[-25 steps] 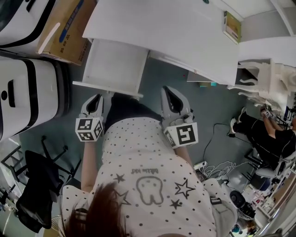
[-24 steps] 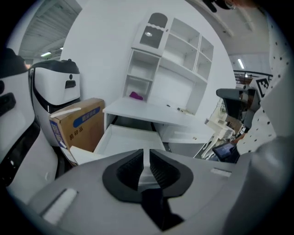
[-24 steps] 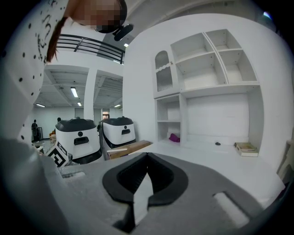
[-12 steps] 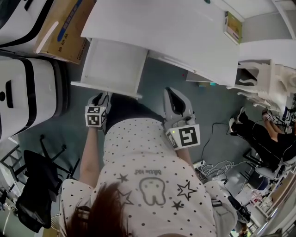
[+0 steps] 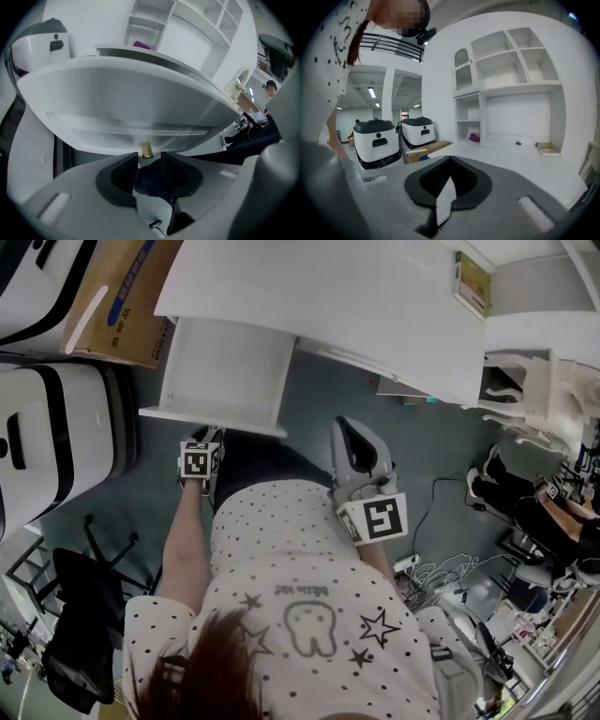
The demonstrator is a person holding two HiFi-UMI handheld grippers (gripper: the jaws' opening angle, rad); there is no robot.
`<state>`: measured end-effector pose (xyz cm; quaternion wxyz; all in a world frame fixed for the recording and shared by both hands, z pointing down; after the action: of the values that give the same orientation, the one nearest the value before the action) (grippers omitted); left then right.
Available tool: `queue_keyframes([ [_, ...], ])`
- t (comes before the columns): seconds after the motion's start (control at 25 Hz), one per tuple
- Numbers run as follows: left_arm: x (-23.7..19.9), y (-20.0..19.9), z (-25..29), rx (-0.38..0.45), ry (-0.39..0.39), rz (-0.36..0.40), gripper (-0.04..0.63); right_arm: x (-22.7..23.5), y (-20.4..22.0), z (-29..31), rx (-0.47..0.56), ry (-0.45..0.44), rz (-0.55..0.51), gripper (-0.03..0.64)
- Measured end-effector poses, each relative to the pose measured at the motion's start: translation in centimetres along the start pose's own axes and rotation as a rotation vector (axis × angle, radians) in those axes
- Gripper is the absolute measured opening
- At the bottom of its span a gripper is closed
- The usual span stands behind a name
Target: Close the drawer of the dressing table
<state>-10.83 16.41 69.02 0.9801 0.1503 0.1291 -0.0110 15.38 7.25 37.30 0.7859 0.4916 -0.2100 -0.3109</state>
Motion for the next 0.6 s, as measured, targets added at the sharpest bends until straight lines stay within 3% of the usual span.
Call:
queue_keyframes([
  [0.36, 0.0, -0.9, 1.5, -0.044, 0.021, 0.011, 0.155, -0.7, 0.4, 0.3, -0.021, 0.009, 0.025, -0.005],
  [0.6, -0.5, -1.2, 2.0, -0.058, 0.013, 0.007, 0.101, -1.3, 0.4, 0.7, -0.036, 0.02, 0.038, -0.005],
])
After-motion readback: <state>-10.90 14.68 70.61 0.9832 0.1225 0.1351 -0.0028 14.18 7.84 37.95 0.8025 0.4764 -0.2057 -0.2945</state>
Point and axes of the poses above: the fingertips, and each gripper's own axes: z forward along the fingers, x to its right, y out of its underside, the point moved 6 cm from there along -z, backward along the fingers, and after that the axes turned 9 degrees about -x, right-handed, at the moved point
